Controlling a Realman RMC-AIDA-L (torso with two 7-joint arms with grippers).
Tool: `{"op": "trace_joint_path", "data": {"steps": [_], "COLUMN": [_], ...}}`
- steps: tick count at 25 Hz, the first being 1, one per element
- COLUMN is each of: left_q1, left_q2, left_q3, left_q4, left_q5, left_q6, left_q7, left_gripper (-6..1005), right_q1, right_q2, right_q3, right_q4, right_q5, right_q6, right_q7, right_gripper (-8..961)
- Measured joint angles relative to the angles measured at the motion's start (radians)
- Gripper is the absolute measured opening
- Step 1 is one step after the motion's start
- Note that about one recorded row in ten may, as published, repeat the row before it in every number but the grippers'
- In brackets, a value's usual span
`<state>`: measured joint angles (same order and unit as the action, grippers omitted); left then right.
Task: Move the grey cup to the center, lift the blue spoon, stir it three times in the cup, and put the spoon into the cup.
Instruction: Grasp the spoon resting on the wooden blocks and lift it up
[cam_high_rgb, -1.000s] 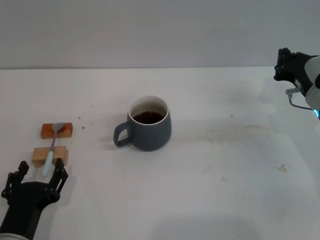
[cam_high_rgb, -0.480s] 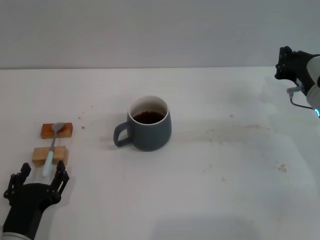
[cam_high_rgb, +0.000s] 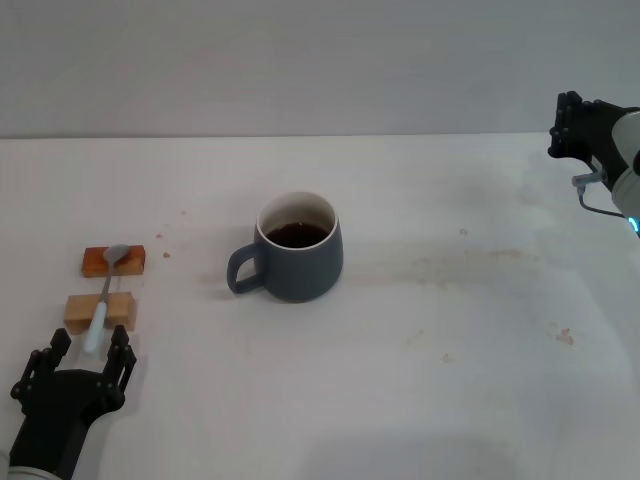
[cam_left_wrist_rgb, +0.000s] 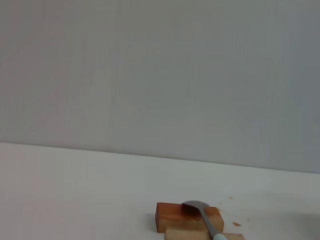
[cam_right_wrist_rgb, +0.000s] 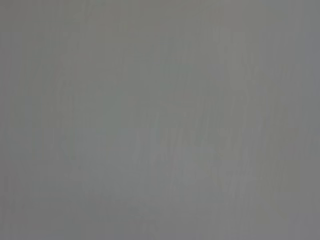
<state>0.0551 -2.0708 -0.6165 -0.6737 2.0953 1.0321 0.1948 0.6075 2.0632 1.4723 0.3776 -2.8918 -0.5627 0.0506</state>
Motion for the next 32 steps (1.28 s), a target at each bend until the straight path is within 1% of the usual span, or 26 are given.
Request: {"op": "trace_joint_path", "data": {"steps": [15, 32], "left_q1": [-0.023, -0.023], "left_q2": [-0.002, -0.002], "left_q3": [0.002, 0.01], "left_q4": [0.01, 0.009], "left_q5": [-0.014, -0.029], "left_q6": [-0.004, -0.006], "left_q7": [0.009, 0.013], "left_gripper": [608, 589], "right_q1": [0.0, 0.0], "right_q2": [0.002, 0.002], "right_q3": [-0.001, 0.003], "right_q4": [0.0, 0.0], "right_q5": [-0.003, -0.003], "right_q6": [0.001, 0.001], "right_q7": [0.0, 0.0], "right_gripper": [37, 38]}}
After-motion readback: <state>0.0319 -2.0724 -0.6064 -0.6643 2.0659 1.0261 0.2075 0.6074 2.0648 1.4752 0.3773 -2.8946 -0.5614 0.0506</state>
